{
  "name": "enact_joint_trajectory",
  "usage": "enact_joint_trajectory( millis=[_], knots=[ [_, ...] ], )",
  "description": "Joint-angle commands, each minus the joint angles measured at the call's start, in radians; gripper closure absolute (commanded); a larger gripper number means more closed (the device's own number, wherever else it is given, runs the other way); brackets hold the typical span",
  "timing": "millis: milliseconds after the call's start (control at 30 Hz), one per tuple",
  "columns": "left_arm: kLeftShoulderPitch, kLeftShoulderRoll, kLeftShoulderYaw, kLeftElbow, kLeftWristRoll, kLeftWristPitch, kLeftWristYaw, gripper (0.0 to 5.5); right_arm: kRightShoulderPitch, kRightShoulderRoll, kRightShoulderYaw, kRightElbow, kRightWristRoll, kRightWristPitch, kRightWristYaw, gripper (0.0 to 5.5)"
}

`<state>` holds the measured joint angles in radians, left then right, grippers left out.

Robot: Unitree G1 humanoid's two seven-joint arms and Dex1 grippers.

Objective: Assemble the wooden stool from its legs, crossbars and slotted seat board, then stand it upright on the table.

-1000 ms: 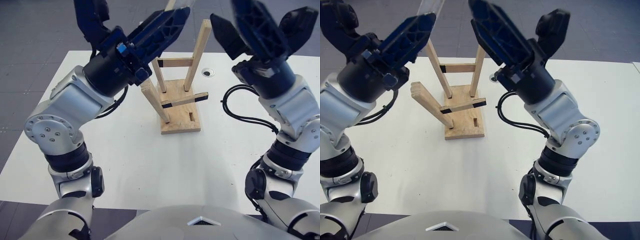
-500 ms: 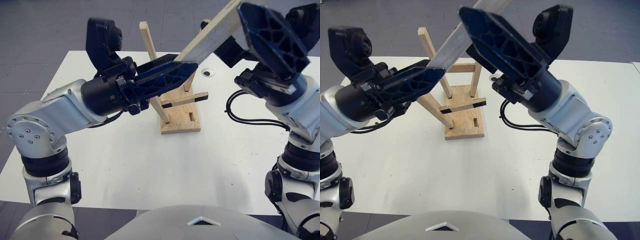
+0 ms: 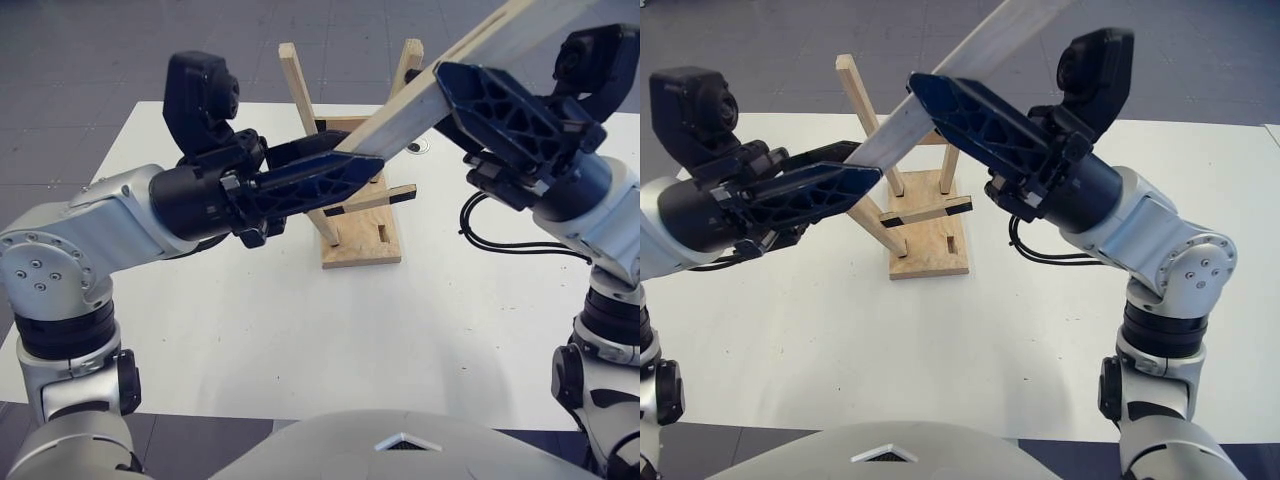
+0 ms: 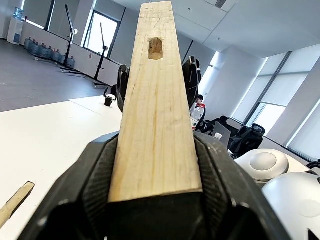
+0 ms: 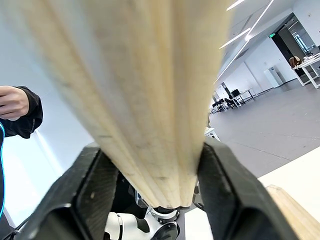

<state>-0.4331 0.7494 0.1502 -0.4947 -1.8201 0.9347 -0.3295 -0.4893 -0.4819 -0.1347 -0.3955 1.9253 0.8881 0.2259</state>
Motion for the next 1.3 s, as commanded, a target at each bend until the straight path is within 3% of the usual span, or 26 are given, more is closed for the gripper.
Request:
enact_joint_trajectory(
  millis=[33,267,300,567,700,833,933,1000,1100,1233,1300],
  knots=[
    [0.013,0.020,-0.011,-0.007,0.014,0.008,-0.015,3.45,0.005,-0.021,0.014,-0.015,-0.004,0.000,0.018,3.35],
    [0.010,0.017,-0.011,-0.007,0.051,0.000,-0.042,3.45,0.013,-0.037,0.034,-0.017,-0.042,0.007,0.039,3.38],
    [0.012,0.017,-0.007,-0.010,0.055,-0.002,-0.050,3.07,0.015,-0.040,0.036,-0.018,-0.047,0.007,0.044,3.40],
    [0.033,0.022,0.027,0.002,0.104,-0.012,-0.130,1.77,0.017,-0.047,0.047,-0.019,-0.057,-0.003,0.057,3.46],
    [0.026,0.068,0.125,0.045,0.126,-0.026,-0.168,1.07,0.022,-0.064,0.031,-0.006,-0.079,-0.001,0.066,3.46],
    [0.096,0.132,0.255,0.069,0.121,-0.018,-0.215,1.02,0.055,-0.120,-0.011,0.017,-0.141,0.012,0.110,3.46],
    [0.226,0.188,0.280,0.057,0.258,0.012,-0.311,1.02,0.124,-0.207,-0.038,0.020,-0.248,0.050,0.208,3.46],
    [0.344,0.210,0.209,0.043,0.473,-0.039,-0.398,1.02,0.168,-0.256,-0.025,0.011,-0.361,0.063,0.298,3.46],
    [0.420,0.220,-0.037,0.010,0.859,-0.188,-0.438,1.02,0.218,-0.306,0.035,0.012,-0.565,0.039,0.424,3.46],
    [0.345,0.099,-0.335,0.081,1.230,-0.306,-0.334,1.02,0.265,-0.320,0.143,0.100,-0.866,-0.069,0.506,3.46],
    [0.313,0.049,-0.431,0.142,1.374,-0.357,-0.303,1.02,0.267,-0.299,0.172,0.179,-0.990,-0.139,0.523,3.46]
  ],
)
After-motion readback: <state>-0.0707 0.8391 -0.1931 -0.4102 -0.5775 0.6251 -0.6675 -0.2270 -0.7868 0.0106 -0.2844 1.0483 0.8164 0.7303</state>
